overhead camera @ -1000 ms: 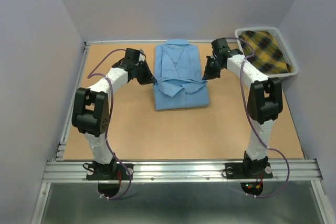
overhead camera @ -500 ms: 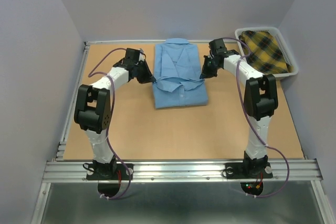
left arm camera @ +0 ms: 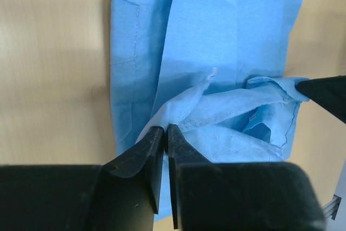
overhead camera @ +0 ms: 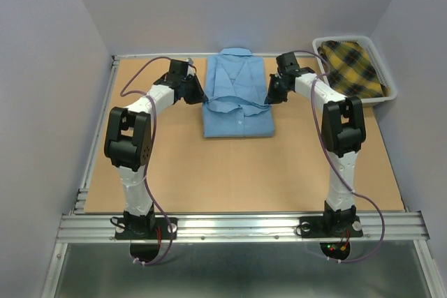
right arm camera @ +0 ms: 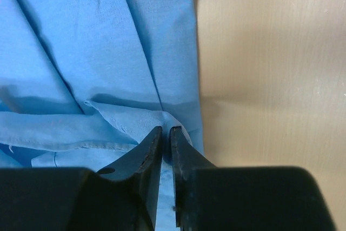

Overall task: Fold and stack the long sleeve shirts
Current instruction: Fold the shirt

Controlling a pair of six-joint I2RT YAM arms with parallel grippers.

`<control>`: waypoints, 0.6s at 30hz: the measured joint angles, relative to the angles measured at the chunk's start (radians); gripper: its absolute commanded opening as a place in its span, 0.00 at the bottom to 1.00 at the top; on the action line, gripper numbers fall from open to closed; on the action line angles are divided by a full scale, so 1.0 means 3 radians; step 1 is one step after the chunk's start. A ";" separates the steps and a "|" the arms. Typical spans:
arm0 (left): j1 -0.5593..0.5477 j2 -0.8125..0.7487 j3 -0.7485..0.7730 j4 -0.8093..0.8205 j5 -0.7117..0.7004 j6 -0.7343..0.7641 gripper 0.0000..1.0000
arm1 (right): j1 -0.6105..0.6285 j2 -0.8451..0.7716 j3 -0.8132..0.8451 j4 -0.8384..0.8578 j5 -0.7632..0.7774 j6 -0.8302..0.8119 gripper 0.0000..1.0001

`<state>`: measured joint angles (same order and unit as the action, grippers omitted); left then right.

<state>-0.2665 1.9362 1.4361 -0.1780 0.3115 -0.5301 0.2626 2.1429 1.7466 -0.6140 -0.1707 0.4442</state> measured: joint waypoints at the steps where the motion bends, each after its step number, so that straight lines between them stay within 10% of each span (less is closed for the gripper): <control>1: 0.0000 0.0022 0.0015 0.0023 -0.0001 0.0005 0.26 | 0.0000 0.0010 0.0000 0.0003 0.0009 0.0001 0.24; 13: 0.0000 0.0149 0.0221 0.0095 -0.0005 0.0123 0.43 | -0.0033 0.0025 0.0006 0.0074 0.0169 0.0080 0.30; 18: 0.0000 0.0149 0.0277 0.0170 -0.0019 0.0167 0.62 | -0.0078 0.0014 0.0094 0.0081 0.0273 0.0102 0.56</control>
<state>-0.2665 1.9808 1.5192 -0.1268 0.3058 -0.4801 0.2394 2.1471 1.7748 -0.5896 -0.0887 0.4747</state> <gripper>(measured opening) 0.576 0.458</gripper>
